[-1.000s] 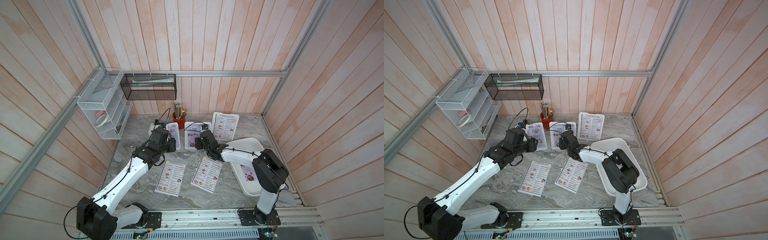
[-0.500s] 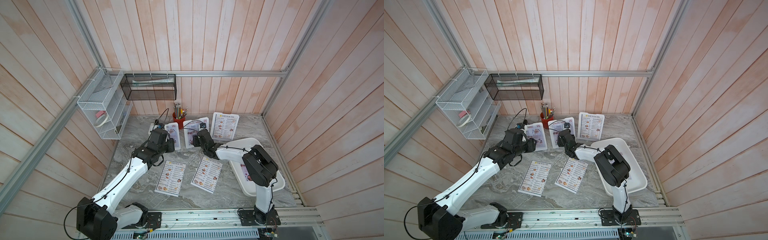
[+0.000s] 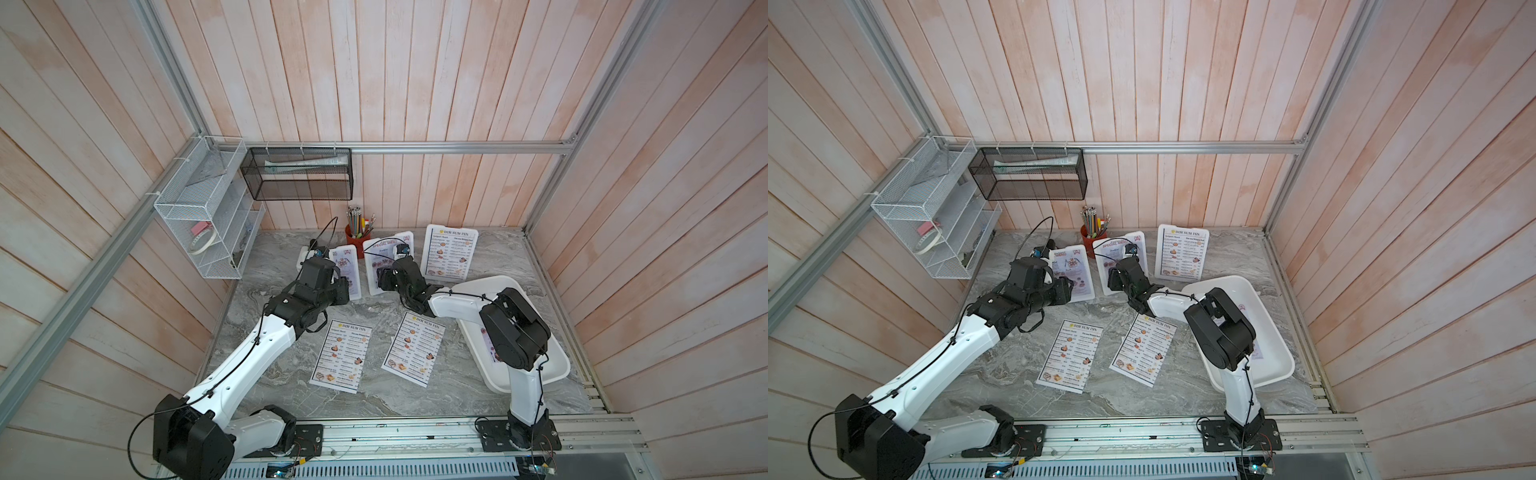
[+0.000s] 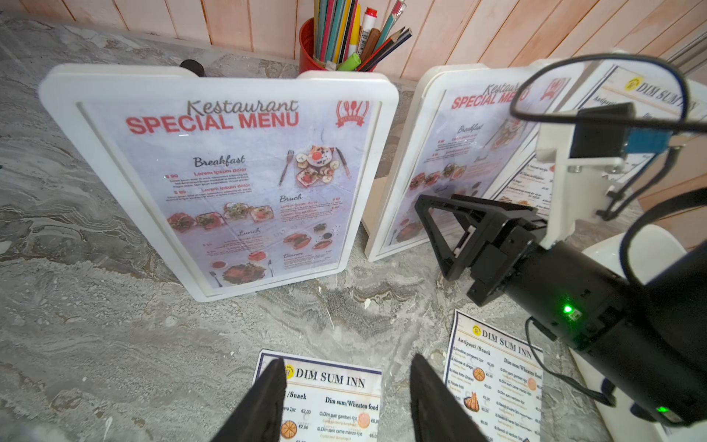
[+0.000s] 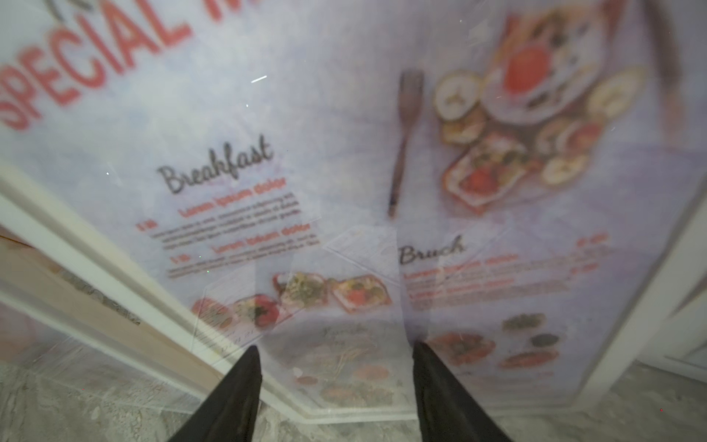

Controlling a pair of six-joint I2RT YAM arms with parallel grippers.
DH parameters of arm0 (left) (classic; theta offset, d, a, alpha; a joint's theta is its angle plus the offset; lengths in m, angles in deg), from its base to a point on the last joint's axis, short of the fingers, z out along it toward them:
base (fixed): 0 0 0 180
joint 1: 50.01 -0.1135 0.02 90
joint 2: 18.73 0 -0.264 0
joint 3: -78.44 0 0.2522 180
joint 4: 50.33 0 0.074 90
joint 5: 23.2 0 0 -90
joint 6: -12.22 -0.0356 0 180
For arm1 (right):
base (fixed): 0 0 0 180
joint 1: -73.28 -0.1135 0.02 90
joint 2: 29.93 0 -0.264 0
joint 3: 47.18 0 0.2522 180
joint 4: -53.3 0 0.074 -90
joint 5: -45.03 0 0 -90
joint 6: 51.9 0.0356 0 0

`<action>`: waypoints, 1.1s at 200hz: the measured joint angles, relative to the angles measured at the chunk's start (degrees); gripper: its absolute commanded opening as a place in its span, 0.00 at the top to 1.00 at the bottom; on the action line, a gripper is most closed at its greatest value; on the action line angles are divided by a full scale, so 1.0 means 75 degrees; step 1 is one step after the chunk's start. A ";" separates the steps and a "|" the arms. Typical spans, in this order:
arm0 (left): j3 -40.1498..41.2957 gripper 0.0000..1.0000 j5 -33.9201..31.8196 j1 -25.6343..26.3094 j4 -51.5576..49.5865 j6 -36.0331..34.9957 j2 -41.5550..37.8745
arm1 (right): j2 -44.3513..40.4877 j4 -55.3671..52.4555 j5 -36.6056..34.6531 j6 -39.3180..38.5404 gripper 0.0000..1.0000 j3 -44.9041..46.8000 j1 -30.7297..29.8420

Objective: Replace the menus in the menu holders
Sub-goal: Move the menu holder to the center of the board.

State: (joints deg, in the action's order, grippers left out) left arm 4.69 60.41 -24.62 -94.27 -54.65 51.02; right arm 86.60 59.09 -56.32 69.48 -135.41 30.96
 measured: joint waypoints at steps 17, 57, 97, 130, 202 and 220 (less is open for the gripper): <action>0.0000 0.46 -0.0003 0.0000 0.0000 0.0000 0.0000 | 0.0219 0.0023 0.0099 0.0085 0.36 -0.0274 -0.0003; 0.0000 0.46 -0.0003 0.0000 -0.0006 -0.0003 -0.0003 | 0.0612 0.0023 0.0189 0.0335 0.37 -0.0694 0.0000; 0.0000 0.46 -0.0006 -0.0038 -0.0009 -0.0035 -0.0003 | 0.0673 0.0131 0.0312 0.0469 0.45 -0.0723 -0.0038; 0.0000 0.46 -0.0003 -0.0050 -0.0003 -0.0055 -0.0003 | 0.0551 0.0411 0.0460 0.0647 0.52 -0.0469 -0.0143; 0.0000 0.46 -0.0006 -0.0050 -0.0009 -0.0067 -0.0003 | 0.0729 0.0507 0.0764 0.0816 0.57 -0.1017 -0.0169; 0.0000 0.46 -0.0006 -0.0050 -0.0009 -0.0085 -0.0003 | 0.0874 0.0501 0.0851 0.0831 0.57 -0.1253 -0.0149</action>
State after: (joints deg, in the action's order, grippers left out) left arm 4.69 60.36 -25.00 -94.33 -55.28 51.00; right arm 93.15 62.85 -49.94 75.71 -144.81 29.84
